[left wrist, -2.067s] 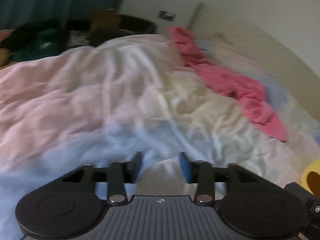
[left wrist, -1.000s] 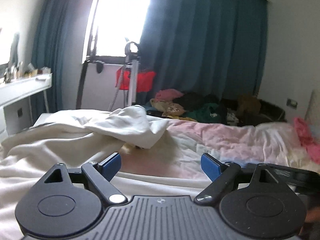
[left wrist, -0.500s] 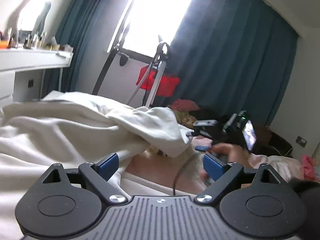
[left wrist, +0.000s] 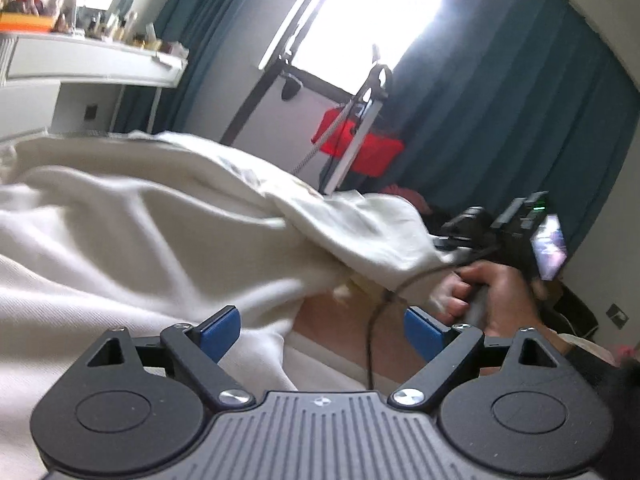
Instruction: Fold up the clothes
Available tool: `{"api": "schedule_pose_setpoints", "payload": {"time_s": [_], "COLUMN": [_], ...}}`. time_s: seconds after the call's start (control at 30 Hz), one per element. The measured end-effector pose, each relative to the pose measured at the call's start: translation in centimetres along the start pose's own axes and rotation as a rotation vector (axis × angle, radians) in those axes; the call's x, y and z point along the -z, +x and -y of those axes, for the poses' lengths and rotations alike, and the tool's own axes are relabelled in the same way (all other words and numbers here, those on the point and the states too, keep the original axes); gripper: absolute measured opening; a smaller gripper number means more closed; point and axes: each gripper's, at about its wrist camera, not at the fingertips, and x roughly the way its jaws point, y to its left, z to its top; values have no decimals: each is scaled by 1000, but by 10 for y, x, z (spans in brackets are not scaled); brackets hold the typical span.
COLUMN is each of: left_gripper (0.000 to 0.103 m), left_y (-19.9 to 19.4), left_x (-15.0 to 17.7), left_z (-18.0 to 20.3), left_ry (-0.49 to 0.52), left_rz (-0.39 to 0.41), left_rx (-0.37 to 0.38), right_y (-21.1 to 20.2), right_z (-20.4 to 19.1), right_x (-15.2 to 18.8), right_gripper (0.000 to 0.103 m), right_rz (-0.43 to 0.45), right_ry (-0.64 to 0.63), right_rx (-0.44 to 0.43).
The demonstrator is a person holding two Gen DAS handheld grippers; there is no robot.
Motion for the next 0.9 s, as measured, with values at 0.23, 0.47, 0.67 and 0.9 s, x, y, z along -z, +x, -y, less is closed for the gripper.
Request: {"api": "schedule_pose_setpoints", "payload": {"time_s": [0.23, 0.47, 0.67, 0.9], "left_gripper": [90, 90, 90, 90], "left_y": [-39, -65, -42, -6], "left_x": [-2, -8, -2, 12], "left_z": [9, 16, 26, 19], "left_ry": [20, 12, 24, 80], "left_rz": [50, 74, 7, -21], "left_rx": [-12, -33, -65, -96], "right_y": [-170, -242, -106, 53], "right_z": [-10, 4, 41, 118], "right_x": [-24, -57, -101, -103], "right_gripper": [5, 6, 6, 6], "right_rz": [364, 576, 390, 108], "right_ry": [-132, -120, -75, 34], "right_rx": [23, 144, 380, 518]}}
